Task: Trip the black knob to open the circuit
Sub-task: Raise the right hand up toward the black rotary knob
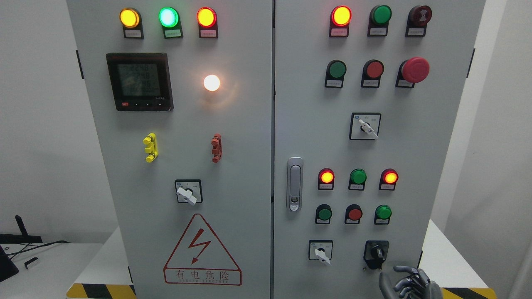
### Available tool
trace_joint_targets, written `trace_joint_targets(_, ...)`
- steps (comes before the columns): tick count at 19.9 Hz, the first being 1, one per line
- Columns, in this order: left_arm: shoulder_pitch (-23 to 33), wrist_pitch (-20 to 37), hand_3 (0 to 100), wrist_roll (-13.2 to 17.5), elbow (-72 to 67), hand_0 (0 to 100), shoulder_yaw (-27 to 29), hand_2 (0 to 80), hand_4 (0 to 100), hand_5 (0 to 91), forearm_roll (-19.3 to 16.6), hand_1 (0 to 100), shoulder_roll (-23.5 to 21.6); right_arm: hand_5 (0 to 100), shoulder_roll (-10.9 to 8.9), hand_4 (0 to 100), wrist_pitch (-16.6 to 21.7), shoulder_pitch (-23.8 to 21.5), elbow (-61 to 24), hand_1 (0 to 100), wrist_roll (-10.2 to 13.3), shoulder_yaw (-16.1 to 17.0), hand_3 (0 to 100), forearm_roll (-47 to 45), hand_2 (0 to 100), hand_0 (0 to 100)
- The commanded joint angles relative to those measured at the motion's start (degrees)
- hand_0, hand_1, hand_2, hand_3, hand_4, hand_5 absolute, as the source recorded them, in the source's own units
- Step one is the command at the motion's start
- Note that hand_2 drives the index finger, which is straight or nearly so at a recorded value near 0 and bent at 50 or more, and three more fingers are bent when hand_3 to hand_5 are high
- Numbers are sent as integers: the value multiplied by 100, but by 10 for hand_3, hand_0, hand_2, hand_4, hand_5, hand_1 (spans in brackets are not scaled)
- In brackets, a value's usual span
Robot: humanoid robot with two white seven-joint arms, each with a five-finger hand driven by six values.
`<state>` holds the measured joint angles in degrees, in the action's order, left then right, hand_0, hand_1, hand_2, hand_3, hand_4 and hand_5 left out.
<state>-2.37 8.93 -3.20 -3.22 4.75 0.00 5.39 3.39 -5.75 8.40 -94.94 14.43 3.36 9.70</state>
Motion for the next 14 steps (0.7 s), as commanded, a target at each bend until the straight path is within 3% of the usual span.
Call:
trace_joint_targets(1, 0, 4, 0, 4, 6, 120, 0, 0, 0, 0, -176, 389, 5, 992, -5, 890, -5, 135, 239, 755, -2, 7, 801, 5, 461, 248)
trace_joint_targets(12, 0, 4, 0, 4, 6, 120, 0, 0, 0, 0, -176, 389, -3, 993, 4, 890, -22, 258, 256, 764, -10, -2, 806, 5, 466, 234)
trace_joint_targets(14, 0, 4, 0, 4, 6, 120, 0, 0, 0, 0, -176, 389, -3, 993, 4, 890, -162, 276, 265, 765, -19, -2, 807, 5, 467, 234)
